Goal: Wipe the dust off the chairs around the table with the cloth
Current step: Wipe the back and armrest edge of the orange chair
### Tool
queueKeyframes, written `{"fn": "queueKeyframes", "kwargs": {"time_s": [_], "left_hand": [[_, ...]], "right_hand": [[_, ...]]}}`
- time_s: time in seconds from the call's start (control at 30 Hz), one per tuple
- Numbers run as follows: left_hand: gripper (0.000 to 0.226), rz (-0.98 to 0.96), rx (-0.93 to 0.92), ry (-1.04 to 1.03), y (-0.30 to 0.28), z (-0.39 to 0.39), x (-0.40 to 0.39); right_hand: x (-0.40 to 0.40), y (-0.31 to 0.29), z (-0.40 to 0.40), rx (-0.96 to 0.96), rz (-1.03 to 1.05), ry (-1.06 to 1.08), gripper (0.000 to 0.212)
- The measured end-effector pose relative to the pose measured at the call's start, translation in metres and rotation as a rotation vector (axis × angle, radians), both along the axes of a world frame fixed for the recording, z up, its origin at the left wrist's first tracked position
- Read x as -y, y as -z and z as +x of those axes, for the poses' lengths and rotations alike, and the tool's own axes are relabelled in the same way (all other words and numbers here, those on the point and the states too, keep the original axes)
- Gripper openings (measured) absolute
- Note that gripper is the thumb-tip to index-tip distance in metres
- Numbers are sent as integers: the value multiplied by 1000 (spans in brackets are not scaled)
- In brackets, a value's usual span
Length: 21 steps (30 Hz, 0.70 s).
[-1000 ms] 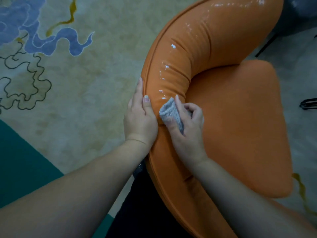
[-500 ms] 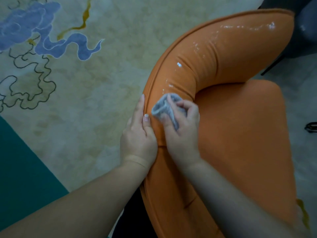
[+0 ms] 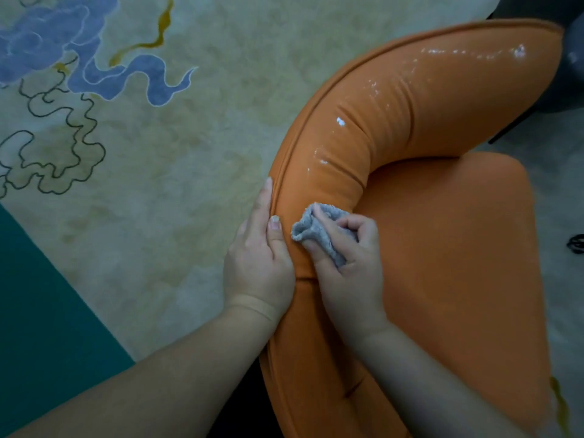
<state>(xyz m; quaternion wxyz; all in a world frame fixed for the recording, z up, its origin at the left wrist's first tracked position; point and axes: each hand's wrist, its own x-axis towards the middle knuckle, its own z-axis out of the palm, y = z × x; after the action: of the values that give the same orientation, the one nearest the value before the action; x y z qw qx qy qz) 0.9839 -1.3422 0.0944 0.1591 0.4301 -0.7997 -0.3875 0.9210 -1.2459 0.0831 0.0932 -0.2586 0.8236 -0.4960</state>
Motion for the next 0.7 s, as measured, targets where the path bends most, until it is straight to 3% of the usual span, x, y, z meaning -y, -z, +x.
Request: {"fn": "queueKeyframes", "kwargs": {"time_s": [0.2, 0.43, 0.63, 0.7], "left_hand": [[52, 0, -28, 6, 1, -1, 0], [52, -4, -35, 2, 0, -1, 1], [52, -7, -45, 10, -1, -1, 1], [52, -14, -37, 11, -1, -1, 1]], "right_hand": [[36, -3, -35, -1, -16, 139, 38], [25, -14, -15, 32, -14, 103, 44], [34, -10, -27, 29, -23, 143, 25], [21, -4, -17, 24, -68, 121, 28]]}}
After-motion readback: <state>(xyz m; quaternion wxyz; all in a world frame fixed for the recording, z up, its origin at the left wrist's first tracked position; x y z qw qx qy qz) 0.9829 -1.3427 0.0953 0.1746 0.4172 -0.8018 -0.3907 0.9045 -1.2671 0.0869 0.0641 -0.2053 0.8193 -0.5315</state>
